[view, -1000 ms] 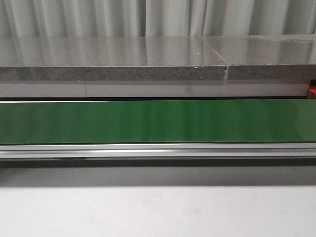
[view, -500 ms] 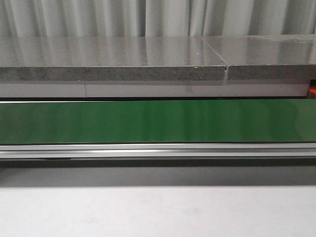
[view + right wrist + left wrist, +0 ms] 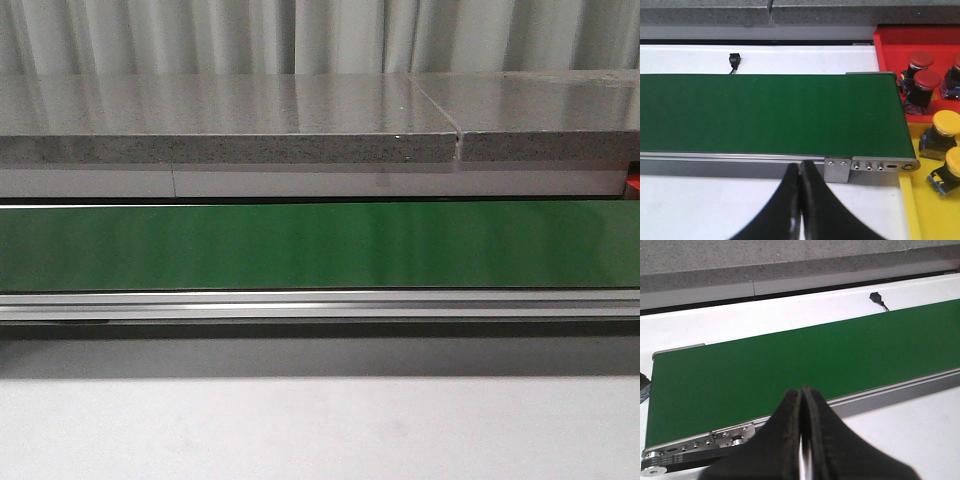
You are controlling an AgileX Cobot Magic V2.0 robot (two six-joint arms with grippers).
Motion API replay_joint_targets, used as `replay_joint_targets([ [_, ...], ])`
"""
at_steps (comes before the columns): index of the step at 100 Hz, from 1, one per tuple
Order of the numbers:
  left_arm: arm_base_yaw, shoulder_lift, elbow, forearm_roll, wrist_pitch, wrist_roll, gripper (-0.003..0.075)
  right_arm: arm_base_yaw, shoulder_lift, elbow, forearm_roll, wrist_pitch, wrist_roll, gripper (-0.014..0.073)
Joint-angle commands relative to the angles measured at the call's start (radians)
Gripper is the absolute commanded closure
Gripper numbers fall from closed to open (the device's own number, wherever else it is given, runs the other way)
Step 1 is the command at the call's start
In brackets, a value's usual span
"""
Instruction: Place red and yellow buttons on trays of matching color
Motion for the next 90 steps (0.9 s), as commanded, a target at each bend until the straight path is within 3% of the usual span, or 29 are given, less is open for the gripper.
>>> replay_joint_targets([
  [1,-0.007,0.008,-0.025,-0.019,-0.069,-0.002,0.0741,0.000,0.008,-0.023,-0.005,-0.060,-0.004,0.0660],
  [35,-0.007,0.032,-0.027,0.027,-0.136,-0.005,0.0741,0.000,0.008,-0.023,-0.005,-0.060,-0.004,0.0660],
  [53,0.012,0.135,-0.069,0.120,-0.121,-0.165,0.0741,0.000,0.008,-0.023,-0.005,-0.060,-0.004,0.0660],
  [90,0.219,0.388,-0.195,0.124,-0.127,-0.217,0.0737,0.000,0.008,-0.023,-0.005,-0.060,-0.004,0.0660],
])
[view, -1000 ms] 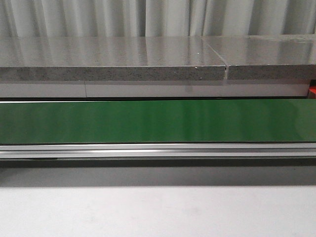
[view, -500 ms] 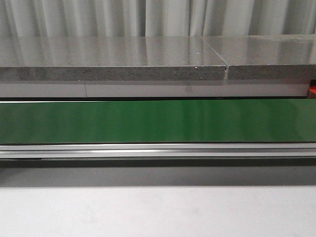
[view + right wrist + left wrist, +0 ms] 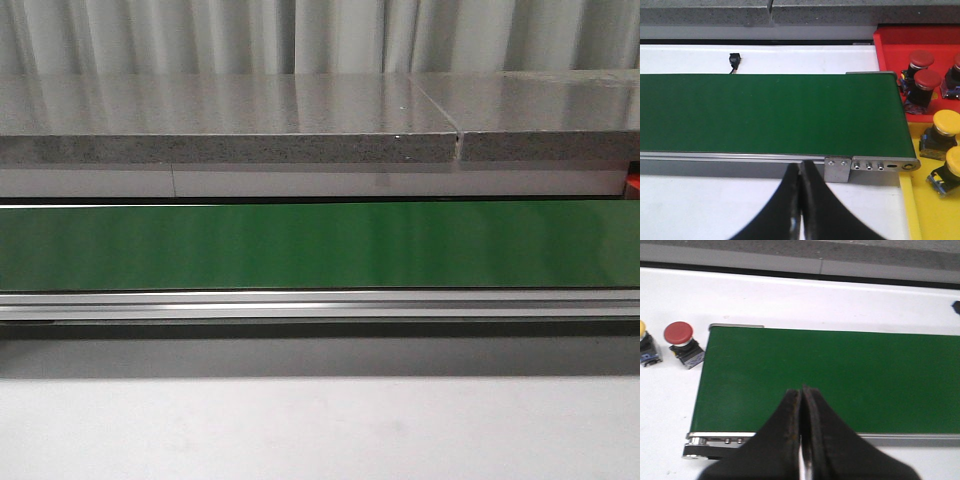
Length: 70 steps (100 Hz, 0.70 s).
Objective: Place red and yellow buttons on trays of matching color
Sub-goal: 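Lower the left gripper onto a yellow button beside the belt and grasp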
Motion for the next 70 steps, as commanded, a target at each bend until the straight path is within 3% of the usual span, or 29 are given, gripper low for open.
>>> replay_joint_targets([
  [1,0.059,0.045,-0.063,-0.002,-0.076,-0.014,0.0736,0.000,0.008,-0.023,-0.005,-0.060,-0.004,0.0660],
  [11,0.129,0.106,-0.102,-0.004,-0.074,-0.014,0.0653,0.000,0.008,-0.023,-0.005,-0.060,-0.004,0.0660],
  [28,0.225,0.194,-0.157,-0.021,-0.052,-0.014,0.0360,0.000,0.008,-0.023,-0.005,-0.060,-0.004,0.0660],
  [33,0.248,0.218,-0.175,-0.021,-0.039,-0.014,0.0307,0.000,0.008,-0.023,-0.005,-0.060,-0.004,0.0660],
  [55,0.369,0.340,-0.255,-0.040,0.038,-0.014,0.0290,0.000,0.008,-0.023,-0.005,-0.060,-0.004,0.0660],
  [70,0.461,0.474,-0.352,-0.100,0.149,-0.014,0.0216,0.000,0.008,-0.023,-0.005,-0.060,-0.004,0.0660],
])
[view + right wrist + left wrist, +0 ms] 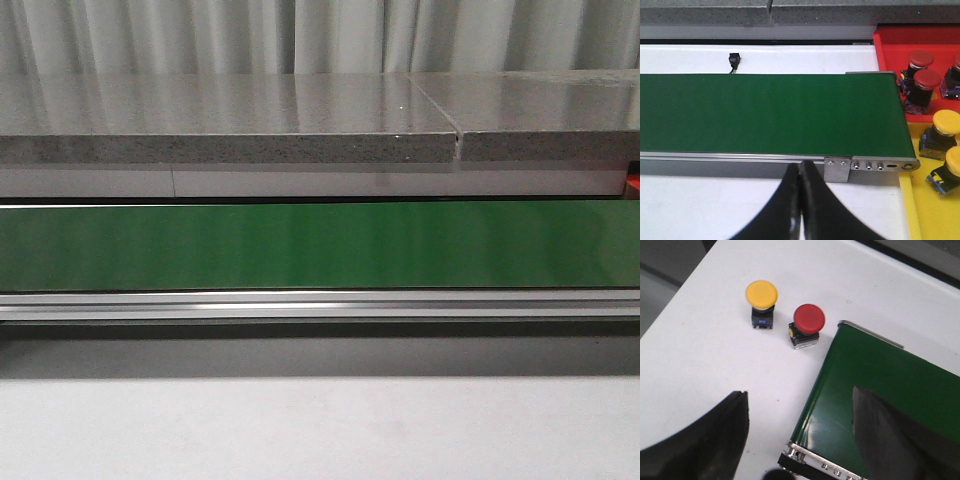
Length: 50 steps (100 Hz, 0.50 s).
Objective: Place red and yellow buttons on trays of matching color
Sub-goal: 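Lower the left gripper onto a yellow button beside the belt and grasp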
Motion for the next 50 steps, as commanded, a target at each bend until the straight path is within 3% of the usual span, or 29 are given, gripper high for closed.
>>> replay_joint_targets([
  [1,0.049,0.052,-0.091,-0.050,0.020,-0.010,0.0211,0.000,0.008,-0.023,-0.005,-0.060,-0.004,0.0660],
  [14,0.089,0.175,-0.186,-0.065,0.093,-0.015,0.0132,0.000,0.008,-0.023,-0.005,-0.060,-0.004,0.0660],
  [50,0.095,0.437,-0.439,-0.098,0.236,-0.065,0.0132,0.000,0.008,-0.023,-0.005,-0.060,-0.004,0.0660],
])
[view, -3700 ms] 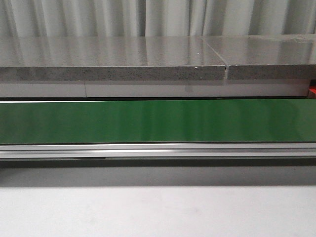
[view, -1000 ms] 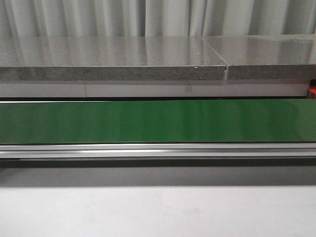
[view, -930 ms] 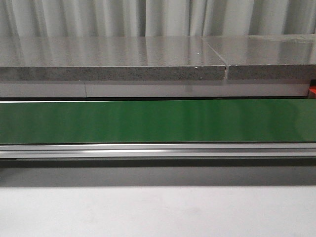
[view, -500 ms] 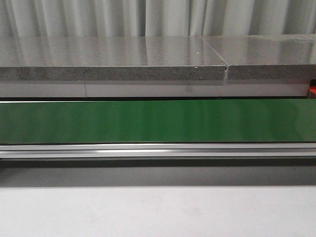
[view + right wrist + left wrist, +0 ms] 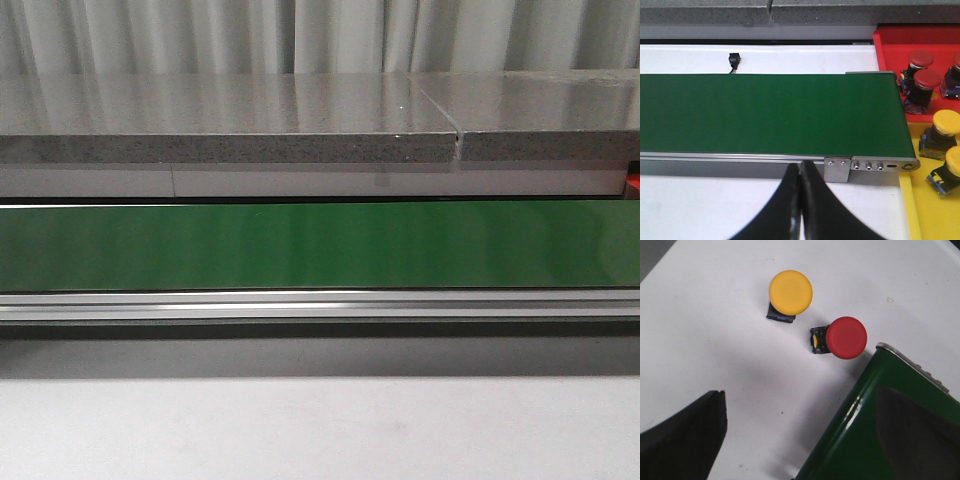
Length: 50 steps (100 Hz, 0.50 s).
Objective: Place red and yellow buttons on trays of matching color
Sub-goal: 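Lower the left gripper onto a yellow button beside the belt and grasp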
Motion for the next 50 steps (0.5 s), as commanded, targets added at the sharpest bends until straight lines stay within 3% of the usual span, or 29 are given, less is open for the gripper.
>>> replay_joint_targets([
  [1,0.002,0.025,-0.081,-0.022,0.028,-0.035,0.0132,0.000,0.008,-0.023,-0.005,-0.060,-0.005,0.0660],
  [24,0.002,0.172,-0.197,-0.018,0.099,-0.109,0.0132,0.000,0.008,-0.023,-0.005,-0.060,-0.005,0.0660],
  [50,0.002,0.289,-0.303,-0.018,0.062,-0.174,0.0132,0.000,0.008,-0.023,-0.005,-0.060,-0.005,0.0660],
])
